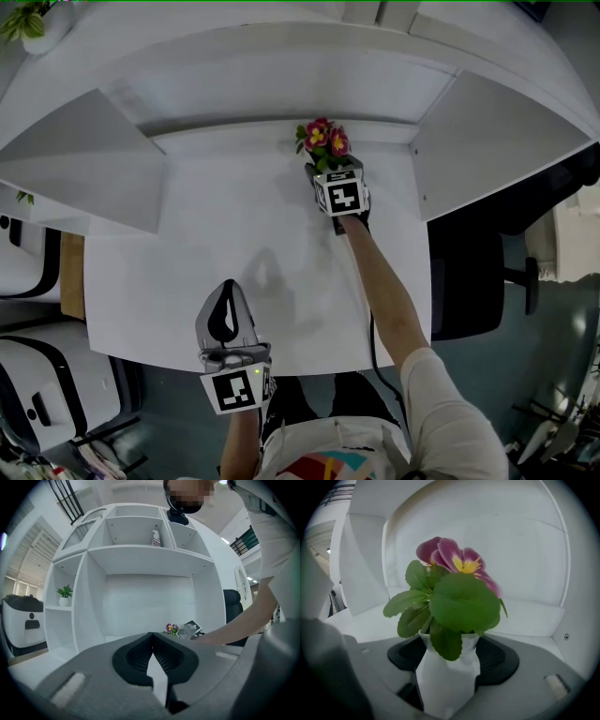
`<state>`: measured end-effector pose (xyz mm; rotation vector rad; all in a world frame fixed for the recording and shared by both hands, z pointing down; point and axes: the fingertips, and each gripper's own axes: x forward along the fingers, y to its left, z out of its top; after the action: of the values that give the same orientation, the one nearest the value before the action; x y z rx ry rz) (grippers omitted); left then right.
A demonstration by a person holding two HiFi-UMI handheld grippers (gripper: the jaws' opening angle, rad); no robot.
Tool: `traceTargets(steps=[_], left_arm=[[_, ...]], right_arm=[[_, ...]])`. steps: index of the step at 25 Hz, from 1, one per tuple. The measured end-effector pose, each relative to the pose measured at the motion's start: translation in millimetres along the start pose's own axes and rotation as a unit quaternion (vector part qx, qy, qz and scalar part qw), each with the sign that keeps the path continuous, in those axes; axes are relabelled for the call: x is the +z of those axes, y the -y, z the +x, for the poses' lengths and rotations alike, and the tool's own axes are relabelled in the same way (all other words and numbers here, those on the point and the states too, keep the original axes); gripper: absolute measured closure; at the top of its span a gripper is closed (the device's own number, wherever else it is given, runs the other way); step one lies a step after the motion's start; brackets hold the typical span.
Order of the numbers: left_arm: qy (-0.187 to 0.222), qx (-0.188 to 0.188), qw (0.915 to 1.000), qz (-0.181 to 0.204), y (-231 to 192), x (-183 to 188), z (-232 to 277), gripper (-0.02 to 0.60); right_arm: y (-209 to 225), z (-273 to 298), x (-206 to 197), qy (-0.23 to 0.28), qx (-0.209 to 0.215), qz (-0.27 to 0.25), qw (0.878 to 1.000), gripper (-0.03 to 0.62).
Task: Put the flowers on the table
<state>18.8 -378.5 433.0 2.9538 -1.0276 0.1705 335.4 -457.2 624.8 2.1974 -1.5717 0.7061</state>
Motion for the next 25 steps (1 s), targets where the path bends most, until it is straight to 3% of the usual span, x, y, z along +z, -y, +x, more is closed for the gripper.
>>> traceTargets(steps=[5, 9, 20, 25], left_arm=[[0.006, -0.002, 1.0, 0.002, 0, 5, 1, 0.578], [0.008, -0.004, 0.9999, 0.005, 2, 7, 1, 0.578], [0.04, -0.019, 0.999, 0.003, 17, 34, 1, 0.578], [0.064, -0.038, 0.9972, 0.0, 33, 54, 0, 0.578]], right_arm=[[1, 1, 1, 0.0, 0.0, 0.021, 1.0, 0.267], [-2, -4, -1, 0.004, 0.005, 0.04, 0.999, 0.198], [-14, -70, 9, 0.035, 0.024, 0.047, 0.998, 0.198], [-21, -139, 40, 0.103, 0.015, 0.052, 0.993, 0.326]])
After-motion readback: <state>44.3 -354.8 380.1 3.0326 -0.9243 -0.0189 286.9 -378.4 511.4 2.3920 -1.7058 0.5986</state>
